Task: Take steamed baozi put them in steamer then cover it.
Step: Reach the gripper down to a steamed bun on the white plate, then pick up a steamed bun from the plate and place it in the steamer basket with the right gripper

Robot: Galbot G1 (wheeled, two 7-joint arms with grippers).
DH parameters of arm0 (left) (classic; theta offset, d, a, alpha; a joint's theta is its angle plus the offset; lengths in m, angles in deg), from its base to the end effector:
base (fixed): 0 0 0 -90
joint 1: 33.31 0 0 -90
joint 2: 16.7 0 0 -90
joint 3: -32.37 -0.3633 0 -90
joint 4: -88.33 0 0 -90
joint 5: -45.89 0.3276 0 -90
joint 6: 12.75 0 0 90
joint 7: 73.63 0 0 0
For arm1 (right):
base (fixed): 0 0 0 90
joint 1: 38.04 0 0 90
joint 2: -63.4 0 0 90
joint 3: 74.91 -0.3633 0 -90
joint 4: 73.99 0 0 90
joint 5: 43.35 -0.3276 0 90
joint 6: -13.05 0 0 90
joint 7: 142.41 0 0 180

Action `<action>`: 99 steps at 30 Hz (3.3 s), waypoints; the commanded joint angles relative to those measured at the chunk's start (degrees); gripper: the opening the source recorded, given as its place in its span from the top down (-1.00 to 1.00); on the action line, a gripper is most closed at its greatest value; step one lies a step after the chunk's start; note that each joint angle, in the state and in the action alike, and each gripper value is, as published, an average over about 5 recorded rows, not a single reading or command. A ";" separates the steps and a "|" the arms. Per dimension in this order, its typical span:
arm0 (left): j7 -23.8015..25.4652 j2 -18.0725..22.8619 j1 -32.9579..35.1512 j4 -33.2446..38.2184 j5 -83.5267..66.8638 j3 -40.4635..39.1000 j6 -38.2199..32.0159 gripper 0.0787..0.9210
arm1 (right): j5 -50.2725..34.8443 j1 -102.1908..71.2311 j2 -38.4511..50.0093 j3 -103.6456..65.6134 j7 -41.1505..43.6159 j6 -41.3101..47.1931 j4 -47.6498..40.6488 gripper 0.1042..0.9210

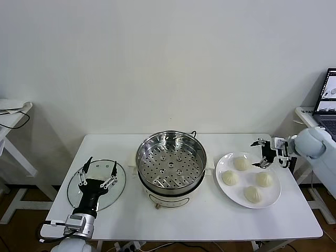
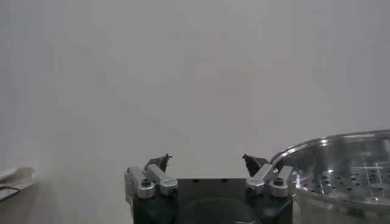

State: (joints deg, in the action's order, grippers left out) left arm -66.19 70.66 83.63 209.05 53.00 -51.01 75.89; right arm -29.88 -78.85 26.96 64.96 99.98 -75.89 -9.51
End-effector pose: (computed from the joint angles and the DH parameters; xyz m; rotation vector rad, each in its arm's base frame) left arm 0.1614 0.0415 -0.2999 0.0744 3.0485 0.3465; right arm 0.4889 -0.2715 -0.1704 1.1234 -1.6193 1.4043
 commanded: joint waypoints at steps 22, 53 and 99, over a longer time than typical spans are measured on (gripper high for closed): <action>0.02 0.19 -0.19 -1.23 0.16 0.49 -0.11 -0.77 | 11.59 7.12 -18.95 3.32 2.72 -4.54 -25.31 -0.76; -0.12 0.49 0.23 -0.25 0.24 0.64 -0.50 -0.77 | 6.60 7.14 -13.56 6.10 3.57 -5.43 -16.69 -0.31; 1.01 -1.42 1.78 2.69 -2.91 7.46 0.03 -0.77 | -5.32 49.69 -35.08 50.80 5.71 -40.72 4.87 -0.30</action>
State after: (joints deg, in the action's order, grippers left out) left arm -65.35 69.43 85.42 211.83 51.33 -45.80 75.83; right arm -38.33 -27.90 1.99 114.39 106.59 -109.59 2.81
